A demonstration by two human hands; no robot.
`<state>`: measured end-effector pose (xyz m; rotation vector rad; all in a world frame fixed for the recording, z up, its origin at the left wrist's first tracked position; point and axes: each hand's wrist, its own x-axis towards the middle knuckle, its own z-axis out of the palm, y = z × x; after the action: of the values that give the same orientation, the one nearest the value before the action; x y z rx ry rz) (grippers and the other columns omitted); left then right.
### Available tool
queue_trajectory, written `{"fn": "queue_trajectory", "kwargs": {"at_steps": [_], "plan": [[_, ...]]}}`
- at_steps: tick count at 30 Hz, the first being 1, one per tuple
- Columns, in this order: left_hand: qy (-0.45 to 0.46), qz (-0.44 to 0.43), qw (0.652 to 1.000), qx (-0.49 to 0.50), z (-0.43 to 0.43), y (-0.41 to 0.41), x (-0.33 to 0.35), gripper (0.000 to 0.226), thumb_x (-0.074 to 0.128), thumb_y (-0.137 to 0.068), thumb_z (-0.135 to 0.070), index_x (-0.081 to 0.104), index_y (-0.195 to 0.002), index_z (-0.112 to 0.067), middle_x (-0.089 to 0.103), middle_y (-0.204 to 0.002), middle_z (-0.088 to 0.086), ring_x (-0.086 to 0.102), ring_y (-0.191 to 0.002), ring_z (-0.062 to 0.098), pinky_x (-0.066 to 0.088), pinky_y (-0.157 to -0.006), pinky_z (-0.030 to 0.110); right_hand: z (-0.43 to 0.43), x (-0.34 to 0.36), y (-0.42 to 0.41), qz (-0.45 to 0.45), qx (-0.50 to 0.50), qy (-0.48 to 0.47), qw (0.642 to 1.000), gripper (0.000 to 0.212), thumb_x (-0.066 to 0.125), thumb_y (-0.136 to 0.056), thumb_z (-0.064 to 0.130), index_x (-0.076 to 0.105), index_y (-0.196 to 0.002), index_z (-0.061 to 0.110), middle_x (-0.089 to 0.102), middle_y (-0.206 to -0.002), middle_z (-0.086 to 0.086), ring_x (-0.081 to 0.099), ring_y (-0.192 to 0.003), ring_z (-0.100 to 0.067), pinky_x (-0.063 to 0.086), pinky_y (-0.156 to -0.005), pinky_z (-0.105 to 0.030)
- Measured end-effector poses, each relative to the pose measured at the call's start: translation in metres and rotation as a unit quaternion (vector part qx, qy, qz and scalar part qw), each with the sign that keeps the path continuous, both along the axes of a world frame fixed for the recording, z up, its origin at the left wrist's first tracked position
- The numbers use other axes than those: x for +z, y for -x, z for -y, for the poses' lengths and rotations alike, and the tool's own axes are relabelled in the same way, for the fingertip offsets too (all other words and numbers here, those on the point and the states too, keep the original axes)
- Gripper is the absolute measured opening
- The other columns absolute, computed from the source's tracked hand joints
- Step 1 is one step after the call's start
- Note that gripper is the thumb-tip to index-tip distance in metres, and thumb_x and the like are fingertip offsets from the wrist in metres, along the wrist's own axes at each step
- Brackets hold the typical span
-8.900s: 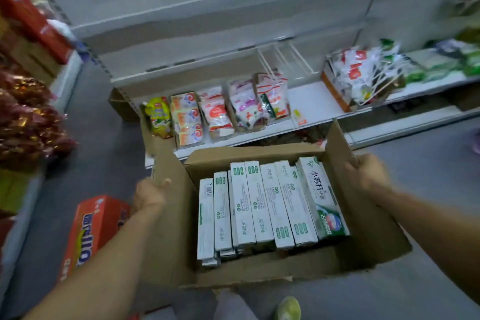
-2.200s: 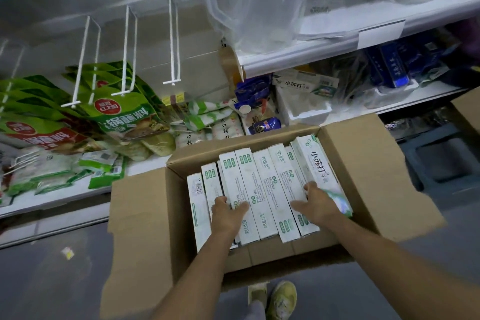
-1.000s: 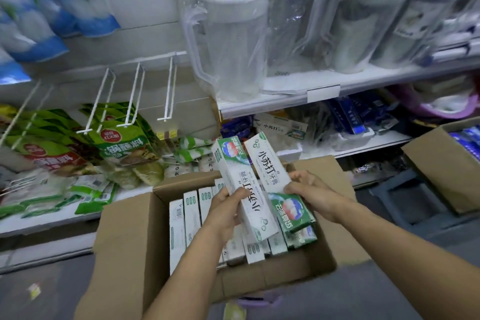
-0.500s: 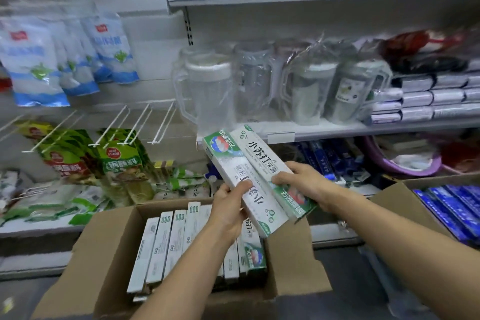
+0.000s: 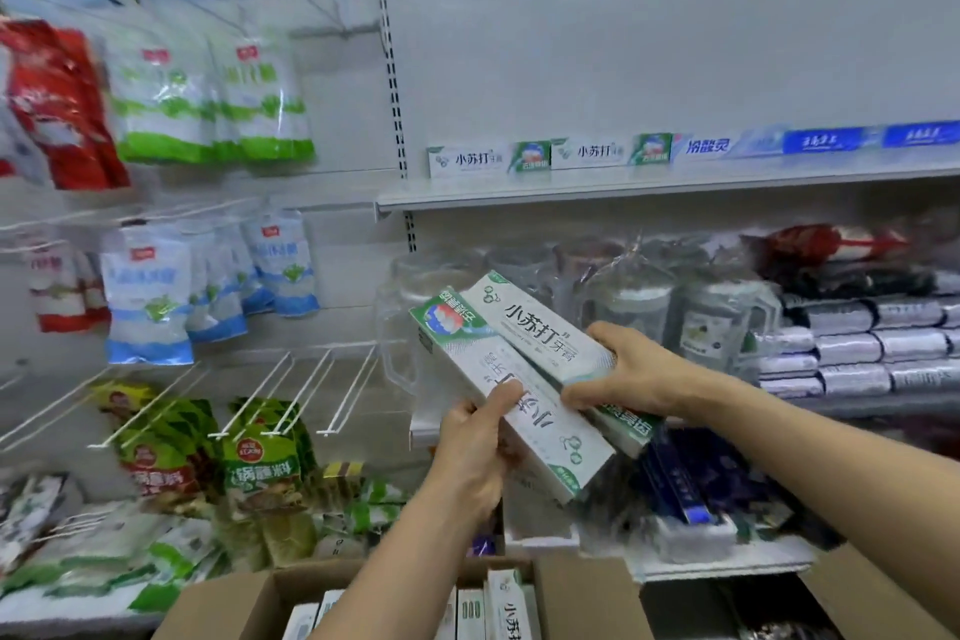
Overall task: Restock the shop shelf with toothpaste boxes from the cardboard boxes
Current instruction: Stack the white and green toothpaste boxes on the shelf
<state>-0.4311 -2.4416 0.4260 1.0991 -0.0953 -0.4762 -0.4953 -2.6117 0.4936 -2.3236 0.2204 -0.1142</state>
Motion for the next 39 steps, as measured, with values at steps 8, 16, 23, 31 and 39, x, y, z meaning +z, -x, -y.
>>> {"fn": "queue_trajectory", "kwargs": {"at_steps": [8, 16, 23, 31, 39], "plan": [[0.031, 0.060, 0.998, 0.014, 0.005, -0.026, 0.081, 0.026, 0.065, -0.088, -0.009, 0.061, -0.113, -0.002, 0.074, -0.099, 0.015, 0.070, -0.091, 0.028, 0.059, -0.072, 0.041, 0.013, 0.081, -0.037, 0.101, 0.022, 0.089, 0.991, 0.037, 0.082, -0.062, 0.040, 0.067, -0.089, 0.020, 0.072, -0.087, 0.005, 0.068, -0.083, -0.016, 0.053, -0.076, -0.034], [0.039, 0.103, 0.994, 0.025, -0.008, -0.085, 0.152, 0.004, 0.064, -0.090, -0.010, 0.061, -0.092, -0.008, 0.073, -0.067, 0.004, 0.069, -0.059, 0.015, 0.058, -0.055, 0.034, 0.024, 0.155, -0.085, 0.165, 0.019, 0.198, 0.966, 0.041, 0.080, -0.069, 0.043, 0.063, -0.103, 0.027, 0.067, -0.094, 0.010, 0.064, -0.086, -0.009, 0.051, -0.074, -0.025], [0.039, 0.078, 0.995, 0.055, -0.016, -0.153, 0.176, 0.025, 0.066, -0.089, -0.013, 0.055, -0.110, -0.007, 0.069, -0.090, 0.013, 0.065, -0.076, 0.025, 0.058, -0.060, 0.041, 0.049, 0.186, -0.153, 0.134, -0.049, 0.336, 0.931, 0.073, 0.075, -0.057, 0.057, 0.048, -0.122, 0.036, 0.059, -0.113, 0.012, 0.057, -0.100, -0.016, 0.046, -0.090, -0.038], [0.092, 0.084, 0.989, 0.082, -0.006, -0.207, 0.193, 0.012, 0.064, -0.090, -0.015, 0.056, -0.097, -0.011, 0.072, -0.070, 0.009, 0.066, -0.075, 0.024, 0.057, -0.058, 0.043, 0.101, 0.184, -0.235, 0.118, 0.015, 0.335, 0.934, 0.053, 0.083, -0.066, 0.036, 0.058, -0.112, 0.037, 0.060, -0.103, 0.011, 0.057, -0.083, -0.009, 0.042, -0.074, -0.028], [0.098, 0.102, 0.982, 0.122, 0.030, -0.246, 0.211, 0.013, 0.065, -0.090, -0.016, 0.055, -0.096, -0.011, 0.072, -0.067, 0.009, 0.067, -0.072, 0.023, 0.058, -0.064, 0.049, 0.139, 0.174, -0.323, 0.121, 0.066, 0.288, 0.948, 0.056, 0.073, -0.078, 0.041, 0.054, -0.131, 0.039, 0.055, -0.134, 0.011, 0.057, -0.115, -0.018, 0.043, -0.102, -0.036]]}}
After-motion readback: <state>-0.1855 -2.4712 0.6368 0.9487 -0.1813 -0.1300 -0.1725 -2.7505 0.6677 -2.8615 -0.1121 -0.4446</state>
